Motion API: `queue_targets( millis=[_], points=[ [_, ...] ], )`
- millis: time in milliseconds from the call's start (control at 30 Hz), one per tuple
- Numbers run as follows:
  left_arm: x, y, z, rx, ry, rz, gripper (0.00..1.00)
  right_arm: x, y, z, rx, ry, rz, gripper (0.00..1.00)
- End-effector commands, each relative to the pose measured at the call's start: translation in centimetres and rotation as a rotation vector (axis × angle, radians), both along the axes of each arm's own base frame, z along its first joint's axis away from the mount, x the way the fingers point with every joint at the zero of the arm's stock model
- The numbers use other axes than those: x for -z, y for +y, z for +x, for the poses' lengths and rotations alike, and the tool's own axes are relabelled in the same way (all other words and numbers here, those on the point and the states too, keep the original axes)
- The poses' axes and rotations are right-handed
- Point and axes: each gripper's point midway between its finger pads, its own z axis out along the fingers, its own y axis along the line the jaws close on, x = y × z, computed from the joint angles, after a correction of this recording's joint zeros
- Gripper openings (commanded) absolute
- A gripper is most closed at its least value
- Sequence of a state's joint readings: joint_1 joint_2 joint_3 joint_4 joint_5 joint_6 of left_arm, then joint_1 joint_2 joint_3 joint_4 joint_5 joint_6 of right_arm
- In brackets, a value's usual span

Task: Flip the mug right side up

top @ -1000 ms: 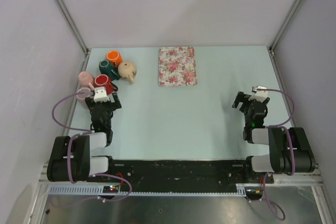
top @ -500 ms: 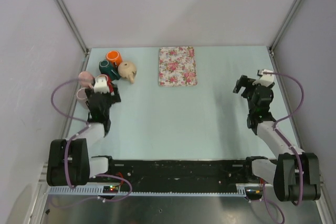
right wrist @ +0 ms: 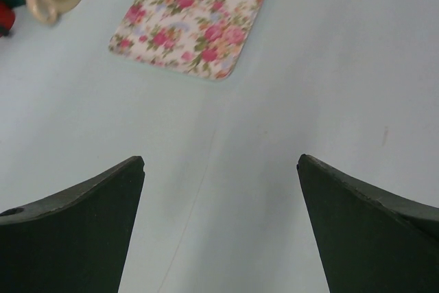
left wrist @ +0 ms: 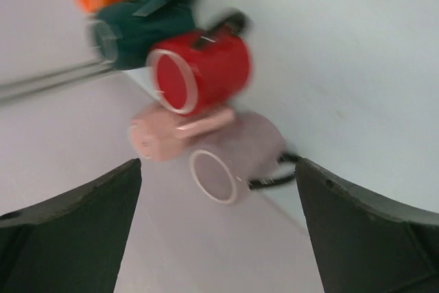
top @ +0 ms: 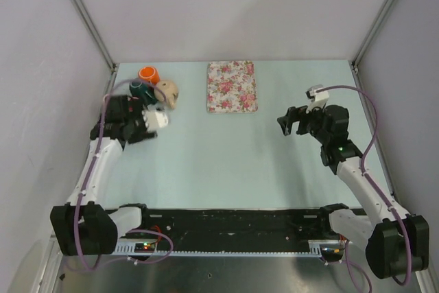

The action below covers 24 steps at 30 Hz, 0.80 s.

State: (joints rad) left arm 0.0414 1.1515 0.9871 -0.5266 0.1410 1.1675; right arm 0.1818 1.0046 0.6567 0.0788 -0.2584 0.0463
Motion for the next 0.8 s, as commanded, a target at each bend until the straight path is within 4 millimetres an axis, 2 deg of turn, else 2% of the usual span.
queue_targets(
  millis=[0, 133, 200, 333, 433, 567, 767],
  points=[
    [5.4, 2.3, -5.0, 0.549, 0.256, 0.613, 0.96, -0.7, 2.6, -1.8, -0.152, 0.017, 0.007, 1.00],
    [7.4, 2.3, -4.4, 0.792, 0.325, 0.777, 0.87, 0.4, 3.8, -2.9, -0.209, 0.061, -0.005, 1.00],
    [8.1, 3.0, -3.8, 0.864, 0.387, 0.843, 0.85, 0.4, 4.1, -3.1, -0.221, 0.064, -0.007, 1.00],
    [10.4, 5.0, -4.6, 0.972, 0.581, 0.924, 0.86, 0.1, 4.0, -2.9, -0.227, 0.035, -0.027, 1.00],
    [11.4, 6.6, -5.1, 1.001, 0.680, 0.964, 0.88, -0.2, 4.1, -2.8, -0.232, 0.026, -0.016, 1.00],
    [11.9, 8.2, -5.1, 1.036, 0.742, 0.999, 0.91, 0.0, 4.0, -2.7, -0.235, 0.037, -0.002, 1.00],
    [12.7, 7.9, -2.9, 1.080, 0.684, 0.983, 0.88, 0.1, 4.0, -2.7, -0.246, 0.045, 0.006, 1.00]
  ],
)
